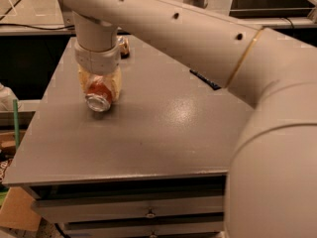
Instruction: Place coke can upright
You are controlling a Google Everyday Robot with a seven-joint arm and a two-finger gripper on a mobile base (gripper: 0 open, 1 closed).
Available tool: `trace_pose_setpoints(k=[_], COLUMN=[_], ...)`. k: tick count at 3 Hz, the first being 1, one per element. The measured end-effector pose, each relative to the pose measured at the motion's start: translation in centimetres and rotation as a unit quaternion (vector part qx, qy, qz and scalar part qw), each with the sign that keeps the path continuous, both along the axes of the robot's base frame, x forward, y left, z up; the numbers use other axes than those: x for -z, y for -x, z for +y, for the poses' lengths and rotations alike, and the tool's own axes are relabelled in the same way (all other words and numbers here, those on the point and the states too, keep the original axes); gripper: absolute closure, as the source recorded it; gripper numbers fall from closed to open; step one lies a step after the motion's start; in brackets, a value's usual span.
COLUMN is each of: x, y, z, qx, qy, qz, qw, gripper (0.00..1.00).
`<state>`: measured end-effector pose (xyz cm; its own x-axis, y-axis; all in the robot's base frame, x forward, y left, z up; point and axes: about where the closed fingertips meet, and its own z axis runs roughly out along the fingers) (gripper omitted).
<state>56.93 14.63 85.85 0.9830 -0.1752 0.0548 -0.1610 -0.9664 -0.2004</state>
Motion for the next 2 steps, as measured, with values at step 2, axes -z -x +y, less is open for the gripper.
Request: trace_pose_setpoints(k=[2], x=[-2.0], y=[-0.7], z=[-4.0], qx=[-0.013], qy=[-0.071], qz=[-0.121], qw=[0.9900], gripper=[1.00])
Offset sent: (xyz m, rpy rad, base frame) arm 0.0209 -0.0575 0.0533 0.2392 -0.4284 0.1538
